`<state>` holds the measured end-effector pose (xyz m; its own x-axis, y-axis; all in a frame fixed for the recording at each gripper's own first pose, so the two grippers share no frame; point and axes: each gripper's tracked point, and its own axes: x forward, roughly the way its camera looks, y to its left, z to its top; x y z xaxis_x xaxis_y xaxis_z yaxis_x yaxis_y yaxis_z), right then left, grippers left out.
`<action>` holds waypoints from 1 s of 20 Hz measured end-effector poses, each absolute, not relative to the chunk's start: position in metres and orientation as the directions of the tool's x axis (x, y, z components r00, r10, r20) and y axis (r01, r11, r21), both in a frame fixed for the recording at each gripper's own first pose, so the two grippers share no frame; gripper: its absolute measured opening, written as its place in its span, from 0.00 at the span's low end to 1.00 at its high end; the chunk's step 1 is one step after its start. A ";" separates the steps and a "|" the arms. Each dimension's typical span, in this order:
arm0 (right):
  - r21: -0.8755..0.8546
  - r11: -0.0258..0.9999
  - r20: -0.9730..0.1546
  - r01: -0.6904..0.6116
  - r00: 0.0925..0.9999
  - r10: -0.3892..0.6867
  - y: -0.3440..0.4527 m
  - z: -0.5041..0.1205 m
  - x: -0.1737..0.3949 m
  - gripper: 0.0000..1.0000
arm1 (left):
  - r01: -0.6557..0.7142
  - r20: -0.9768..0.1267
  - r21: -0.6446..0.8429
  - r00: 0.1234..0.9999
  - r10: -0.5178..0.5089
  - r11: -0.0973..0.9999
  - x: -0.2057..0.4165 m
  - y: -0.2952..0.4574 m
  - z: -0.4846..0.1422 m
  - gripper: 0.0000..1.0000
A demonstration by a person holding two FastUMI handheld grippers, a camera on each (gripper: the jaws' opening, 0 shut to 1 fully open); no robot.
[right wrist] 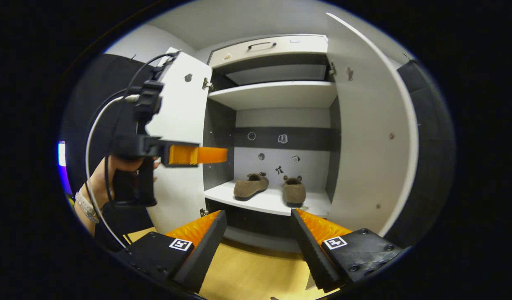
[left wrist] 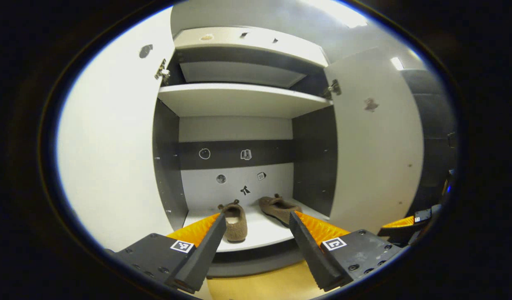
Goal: Grab one shoe with the right hand and put it into the shoe cabinet, grab the other shoe with the left hand and put it into the shoe cabinet; then close the right door with the right hand and the left door with the left hand.
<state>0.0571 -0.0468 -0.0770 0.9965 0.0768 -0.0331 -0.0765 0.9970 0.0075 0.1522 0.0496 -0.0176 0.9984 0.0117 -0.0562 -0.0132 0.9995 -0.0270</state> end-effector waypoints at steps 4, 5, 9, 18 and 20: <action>0.017 0.998 -0.004 0.067 0.998 -0.067 -0.100 -0.053 0.005 0.98 | 0.061 -0.035 -0.050 0.997 -0.063 0.997 0.074 0.030 -0.007 0.96; 0.011 0.992 0.002 0.123 0.992 -0.123 -0.122 -0.051 -0.005 1.00 | 0.071 -0.027 -0.059 0.997 -0.072 0.996 0.059 0.029 -0.006 0.96; -0.010 0.958 -0.031 0.285 0.958 -0.285 -0.208 -0.061 -0.022 0.98 | 0.125 0.012 -0.126 0.992 -0.124 0.984 0.013 0.033 0.005 0.96; -0.012 0.960 0.029 0.279 0.960 -0.279 -0.267 -0.034 0.028 0.98 | 0.032 -0.019 -0.202 0.999 -0.036 0.979 -0.028 0.088 -0.009 0.95; -0.004 0.968 0.020 0.250 0.968 -0.250 -0.264 -0.035 0.039 0.98 | 0.009 0.008 -0.209 1.000 -0.007 0.978 -0.032 0.101 -0.005 0.95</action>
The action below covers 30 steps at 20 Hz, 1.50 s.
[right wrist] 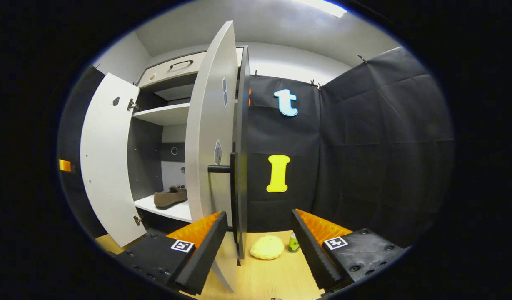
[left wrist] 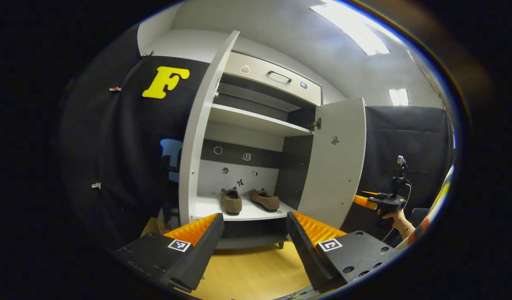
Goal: Grab one shoe with the right hand and put it into the shoe cabinet, grab the other shoe with the left hand and put it into the shoe cabinet; then close the right door with the right hand and the left door with the left hand.
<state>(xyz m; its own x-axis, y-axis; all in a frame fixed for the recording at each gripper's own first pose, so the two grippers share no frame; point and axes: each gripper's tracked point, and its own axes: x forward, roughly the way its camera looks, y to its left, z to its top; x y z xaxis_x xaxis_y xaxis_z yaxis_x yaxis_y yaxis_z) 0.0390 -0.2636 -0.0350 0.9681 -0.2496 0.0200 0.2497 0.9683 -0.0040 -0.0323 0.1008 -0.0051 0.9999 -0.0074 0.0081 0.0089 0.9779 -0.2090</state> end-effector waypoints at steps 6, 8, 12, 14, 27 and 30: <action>0.031 0.981 0.004 0.191 0.981 -0.192 -0.245 -0.041 0.047 0.96 | -0.114 -0.013 -0.145 0.993 0.114 0.983 -0.051 0.139 -0.013 0.95; 0.034 0.988 0.004 0.153 0.988 -0.153 -0.230 -0.042 0.052 0.96 | -0.127 -0.010 -0.152 0.992 0.127 0.980 -0.053 0.144 -0.011 0.95; 0.045 0.998 0.002 0.042 0.999 -0.042 -0.188 -0.044 0.074 0.96 | -0.115 -0.007 -0.171 0.993 0.115 0.979 -0.054 0.143 -0.012 0.95; 0.046 0.999 0.008 0.015 1.000 -0.015 -0.175 -0.043 0.088 0.96 | -0.140 -0.023 -0.148 0.990 0.138 0.979 -0.059 0.148 -0.016 0.95; 0.053 0.994 0.061 -0.096 0.994 0.092 -0.101 -0.040 0.170 0.97 | -0.282 -0.061 -0.211 0.959 0.276 0.936 -0.081 0.176 -0.028 0.95; 0.034 0.995 0.078 -0.091 0.993 0.088 -0.084 -0.045 0.189 0.99 | -0.325 -0.081 -0.200 0.946 0.315 0.924 -0.092 0.183 -0.033 0.95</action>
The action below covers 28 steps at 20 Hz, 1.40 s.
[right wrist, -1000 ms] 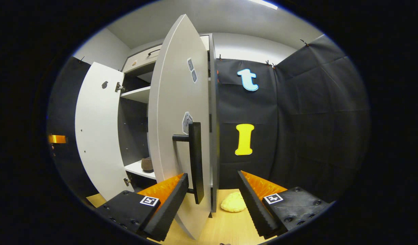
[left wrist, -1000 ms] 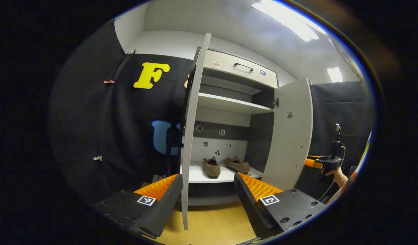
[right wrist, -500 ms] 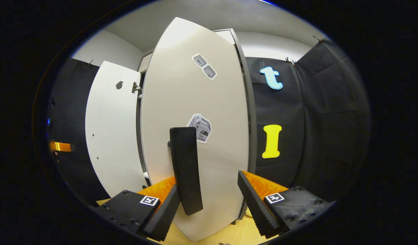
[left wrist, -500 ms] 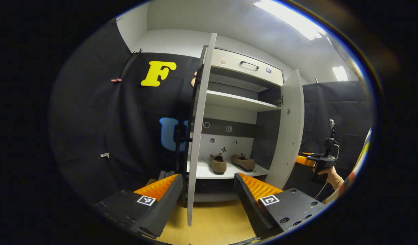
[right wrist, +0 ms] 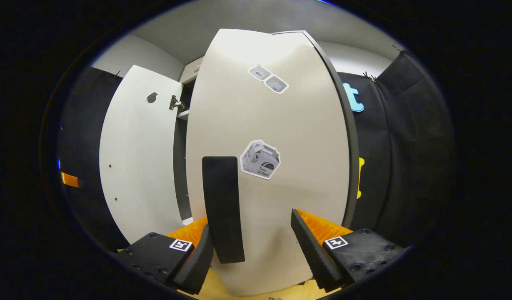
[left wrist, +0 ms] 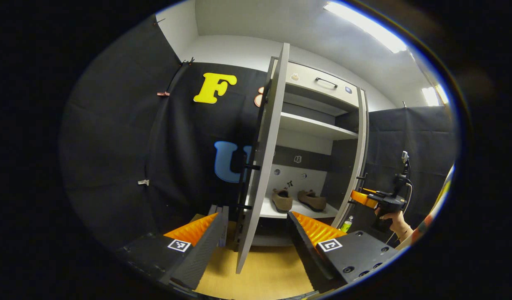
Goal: Grab one shoe with the right hand and put it into the shoe cabinet, grab the other shoe with the left hand and put it into the shoe cabinet; then close the right door with the right hand and the left door with the left hand.
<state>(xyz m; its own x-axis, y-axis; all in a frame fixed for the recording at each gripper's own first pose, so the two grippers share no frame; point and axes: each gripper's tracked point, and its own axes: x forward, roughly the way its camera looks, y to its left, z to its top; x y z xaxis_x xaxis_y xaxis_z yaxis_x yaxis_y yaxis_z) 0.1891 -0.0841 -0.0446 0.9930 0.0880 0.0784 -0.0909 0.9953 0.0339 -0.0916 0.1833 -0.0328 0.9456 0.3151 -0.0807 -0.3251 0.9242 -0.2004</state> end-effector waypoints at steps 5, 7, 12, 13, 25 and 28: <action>0.079 0.987 0.070 -0.141 0.988 0.135 -0.066 -0.048 0.211 0.98 | -0.347 -0.088 -0.208 0.938 0.336 0.915 -0.084 0.193 -0.044 0.95; 0.086 0.987 0.075 -0.136 0.989 0.129 -0.063 -0.047 0.218 0.98 | -0.350 -0.075 -0.197 0.937 0.342 0.916 -0.072 0.204 -0.046 0.95; 0.064 0.990 0.076 -0.129 0.989 0.124 -0.060 -0.045 0.214 0.99 | -0.373 -0.075 -0.114 0.927 0.366 0.921 -0.036 0.248 -0.048 0.95; 0.071 0.988 0.083 -0.137 0.988 0.131 -0.059 -0.042 0.208 0.99 | -0.363 -0.074 -0.116 0.931 0.357 0.924 -0.029 0.253 -0.049 0.95; 0.024 0.998 0.055 -0.065 0.996 0.063 -0.095 -0.044 0.149 0.98 | -0.259 -0.068 -0.098 0.965 0.254 0.961 -0.004 0.245 -0.036 0.95; 0.034 0.997 0.060 -0.062 0.996 0.060 -0.099 -0.043 0.145 0.98 | -0.224 -0.066 -0.107 0.974 0.217 0.969 0.004 0.232 -0.034 0.95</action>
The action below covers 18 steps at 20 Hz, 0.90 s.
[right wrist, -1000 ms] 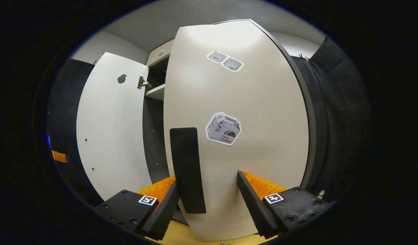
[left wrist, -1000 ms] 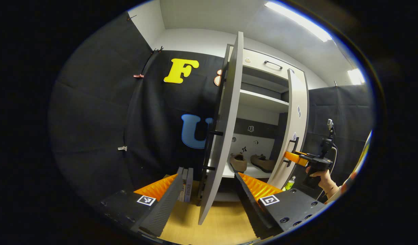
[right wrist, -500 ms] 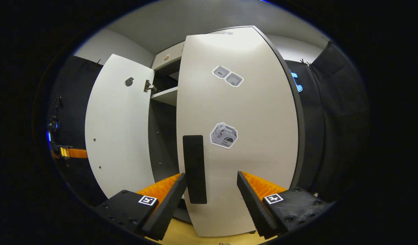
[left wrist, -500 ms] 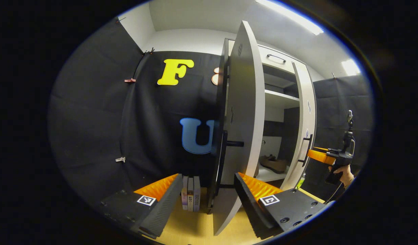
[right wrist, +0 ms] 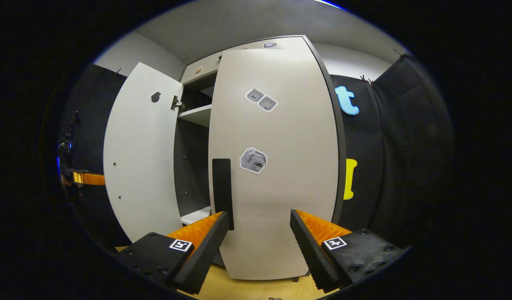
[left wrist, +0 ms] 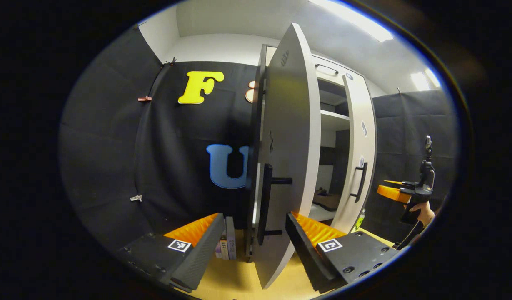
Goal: Grab one shoe with the right hand and put it into the shoe cabinet, grab the other shoe with the left hand and put it into the shoe cabinet; then close the right door with the right hand and the left door with the left hand.
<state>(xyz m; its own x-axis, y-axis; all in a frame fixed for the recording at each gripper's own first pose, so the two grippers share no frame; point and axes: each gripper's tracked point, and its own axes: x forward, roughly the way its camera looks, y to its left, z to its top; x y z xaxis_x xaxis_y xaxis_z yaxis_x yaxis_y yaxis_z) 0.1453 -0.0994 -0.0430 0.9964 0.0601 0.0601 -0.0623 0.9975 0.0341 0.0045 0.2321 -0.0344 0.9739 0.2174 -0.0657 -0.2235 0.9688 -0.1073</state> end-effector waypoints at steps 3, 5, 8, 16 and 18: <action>0.041 0.997 0.053 -0.062 0.997 0.060 -0.106 -0.045 0.143 0.98 | -0.192 -0.063 -0.113 0.981 0.186 0.975 0.009 0.220 -0.035 0.95; 0.046 0.997 0.052 -0.068 0.996 0.066 -0.109 -0.046 0.144 0.98 | -0.166 -0.063 -0.114 0.985 0.160 0.979 0.018 0.203 -0.035 0.95; 0.047 0.996 0.056 -0.080 0.995 0.077 -0.114 -0.045 0.144 0.98 | -0.134 -0.054 -0.119 0.990 0.128 0.984 0.033 0.186 -0.034 0.95; 0.053 0.994 0.061 -0.098 0.994 0.095 -0.139 -0.046 0.145 0.98 | -0.104 -0.027 -0.124 0.994 0.101 0.987 0.076 0.162 -0.026 0.95; 0.054 0.994 0.060 -0.095 0.994 0.091 -0.147 -0.048 0.147 0.98 | -0.077 -0.018 -0.132 0.997 0.076 0.988 0.091 0.150 -0.026 0.95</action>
